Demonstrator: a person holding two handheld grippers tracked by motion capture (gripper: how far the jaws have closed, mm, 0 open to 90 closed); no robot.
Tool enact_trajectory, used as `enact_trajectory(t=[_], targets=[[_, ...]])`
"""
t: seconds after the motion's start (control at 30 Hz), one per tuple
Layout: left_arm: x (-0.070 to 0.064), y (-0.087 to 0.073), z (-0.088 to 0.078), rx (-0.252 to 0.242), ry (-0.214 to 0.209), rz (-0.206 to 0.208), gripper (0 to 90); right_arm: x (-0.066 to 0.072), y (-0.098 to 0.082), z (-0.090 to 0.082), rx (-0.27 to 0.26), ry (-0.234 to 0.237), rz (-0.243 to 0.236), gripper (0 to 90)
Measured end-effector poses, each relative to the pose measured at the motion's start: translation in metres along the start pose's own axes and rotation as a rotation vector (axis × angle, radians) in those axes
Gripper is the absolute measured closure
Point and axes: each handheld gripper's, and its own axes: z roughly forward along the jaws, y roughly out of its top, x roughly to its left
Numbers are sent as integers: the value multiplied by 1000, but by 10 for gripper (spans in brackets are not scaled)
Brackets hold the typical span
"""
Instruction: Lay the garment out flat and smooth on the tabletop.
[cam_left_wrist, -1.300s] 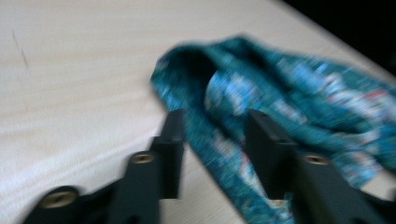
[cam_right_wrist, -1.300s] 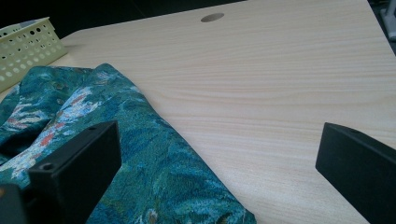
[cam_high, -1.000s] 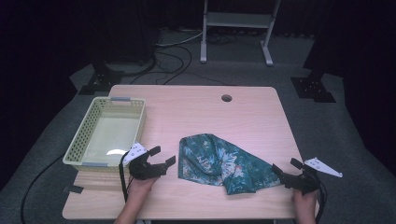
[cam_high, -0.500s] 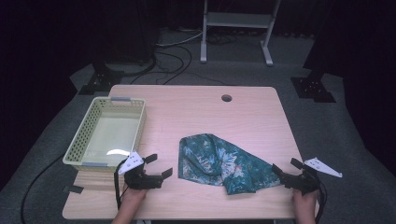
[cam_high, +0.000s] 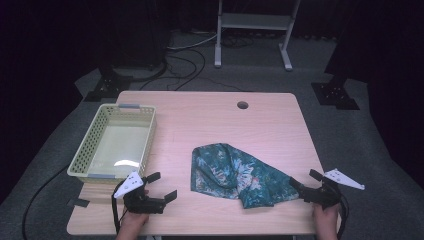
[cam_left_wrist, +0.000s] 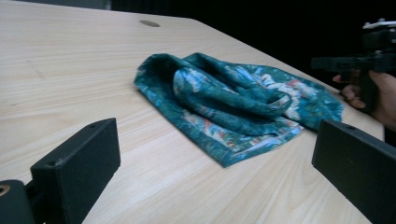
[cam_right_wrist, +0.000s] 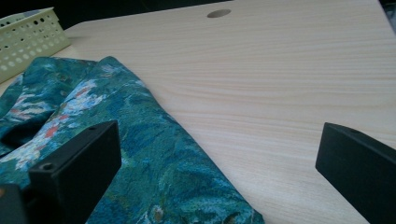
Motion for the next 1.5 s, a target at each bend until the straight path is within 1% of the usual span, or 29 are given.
enact_trajectory(t=[0.07, 0.13, 0.2, 0.3, 0.43, 0.57, 0.6, 0.63, 0.67, 0.73, 0.77, 0.8, 0.83, 0.87, 0.9, 0.93, 0.97, 1.0, 1.03, 1.07, 1.1, 1.13, 1.17, 1.2, 1.23, 1.27, 1.3, 1.37, 1.5], targets=[[0, 0, -1, -5, 0, 2, 4, 0, 0, 1, 4, 12, -1, 0], [-1, 1, -2, -16, 0, 10, 4, 0, 0, 1, 1, 34, -1, 0], [0, 1, -1, -20, -5, 12, 4, 0, 0, 0, -6, 45, -5, 0], [-1, -1, 0, -13, -1, 23, 4, 1, 0, 1, 3, 64, -16, 0], [-4, -3, 1, -14, 2, 48, 4, 3, 0, 3, 18, 66, -29, 0], [-7, -3, 3, -31, 29, 69, 4, 3, 0, 3, 25, 66, -36, 0], [-8, -3, 3, -27, 23, 79, 4, 4, 0, 3, 19, 63, -38, 0], [-8, -3, 4, -21, 26, 84, 4, 4, 0, 2, 11, 70, -41, 0], [-9, -3, 4, -20, 32, 87, 4, 4, 0, 2, 7, 87, -40, 0], [-9, -3, 5, -17, 27, 87, 4, 5, 0, 3, 1, 109, -45, 0], [-8, -3, 5, -18, 28, 84, 4, 6, 1, 4, -4, 129, -53, 0], [-8, -3, 4, -19, 28, 81, 4, 7, 2, 4, -2, 160, -45, 0], [-8, -3, 4, -20, 25, 79, 4, 9, 4, 5, 20, 214, -15, 0], [-8, -3, 4, -20, 25, 78, 4, 13, 8, 7, 47, 327, 21, 0], [-8, -3, 4, -21, 25, 77, 4, 17, 11, 8, 55, 377, 26, 0], [-7, -3, 4, -19, 23, 76, 4, 26, 14, 9, 68, 417, 7, 0], [-7, -3, 4, -19, 23, 73, 4, 36, 17, 10, 81, 429, -33, 0], [-7, -3, 4, -23, 25, 71, 4, 49, 20, 11, 101, 461, -90, 0], [-7, -3, 4, -23, 25, 70, 4, 56, 21, 12, 118, 497, -117, 0], [-7, -3, 3, -21, 24, 68, 4, 65, 22, 14, 140, 552, -156, 0], [-7, -3, 3, -24, 26, 67, 4, 75, 21, 16, 171, 597, -206, 1], [-6, -3, 3, -24, 23, 67, 4, 85, 21, 18, 211, 611, -259, 6], [-6, -3, 3, -26, 23, 63, 4, 93, 19, 21, 245, 621, -311, 95], [-6, -3, 3, -26, 24, 61, 4, 100, 16, 25, 274, 654, -349, 167], [-6, -3, 3, -27, 22, 59, 4, 103, 15, 27, 286, 674, -358, 167], [-5, -3, 3, -25, 23, 58, 4, 106, 13, 31, 302, 680, -365, 168], [-5, -3, 3, -24, 24, 58, 4, 109, 12, 35, 327, 673, -383, 168], [-5, -3, 3, -25, 26, 57, 4, 112, 8, 40, 340, 642, -427, 170], [-7, -3, 3, -20, 29, 67, 4, 113, 1, 52, 395, 625, -479, 296]])
